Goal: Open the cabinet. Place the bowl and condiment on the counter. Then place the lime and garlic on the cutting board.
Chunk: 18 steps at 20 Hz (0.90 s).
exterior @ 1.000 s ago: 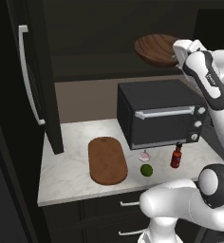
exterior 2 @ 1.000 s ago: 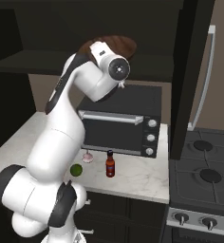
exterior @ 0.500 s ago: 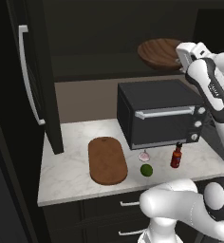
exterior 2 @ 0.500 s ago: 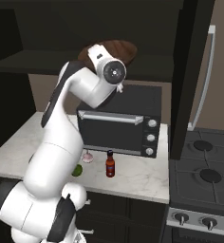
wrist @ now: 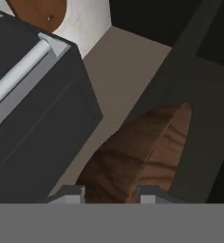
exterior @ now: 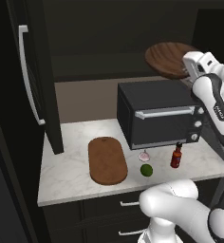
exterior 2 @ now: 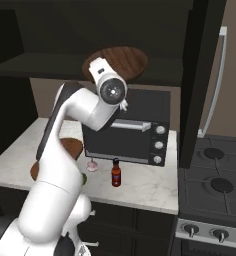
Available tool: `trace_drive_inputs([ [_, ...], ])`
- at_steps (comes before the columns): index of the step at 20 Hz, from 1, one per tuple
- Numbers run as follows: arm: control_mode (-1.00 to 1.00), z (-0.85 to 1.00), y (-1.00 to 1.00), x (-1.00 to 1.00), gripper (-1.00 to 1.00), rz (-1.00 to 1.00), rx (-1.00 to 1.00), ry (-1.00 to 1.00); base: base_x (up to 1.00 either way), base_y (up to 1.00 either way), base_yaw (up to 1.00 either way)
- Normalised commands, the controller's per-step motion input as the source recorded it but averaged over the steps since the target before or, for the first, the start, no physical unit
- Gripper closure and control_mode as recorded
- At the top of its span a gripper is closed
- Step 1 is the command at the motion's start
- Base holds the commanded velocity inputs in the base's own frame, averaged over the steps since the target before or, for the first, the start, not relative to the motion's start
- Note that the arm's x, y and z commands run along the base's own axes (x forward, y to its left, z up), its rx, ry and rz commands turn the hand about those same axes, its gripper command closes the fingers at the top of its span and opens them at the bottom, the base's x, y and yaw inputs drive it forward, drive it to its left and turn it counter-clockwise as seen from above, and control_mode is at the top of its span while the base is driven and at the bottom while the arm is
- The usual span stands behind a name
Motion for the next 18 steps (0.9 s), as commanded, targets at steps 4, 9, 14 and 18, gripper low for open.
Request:
trace_drive_inputs([
  [4, -1.0, -0.12, -0.1, -0.42, 1.0, -0.04, 0.0, 0.0, 0.0, 0.0, 0.0],
  [9, -1.0, -0.07, -0.09, -0.41, 1.0, -0.04, 0.0, 0.0, 0.0, 0.0, 0.0],
  [14, -1.0, -0.02, -0.13, -0.43, 1.0, -0.04, 0.0, 0.0, 0.0, 0.0, 0.0],
  [18, -1.0, 0.0, -0.15, -0.46, 1.0, -0.04, 0.0, 0.0, 0.0, 0.0, 0.0],
])
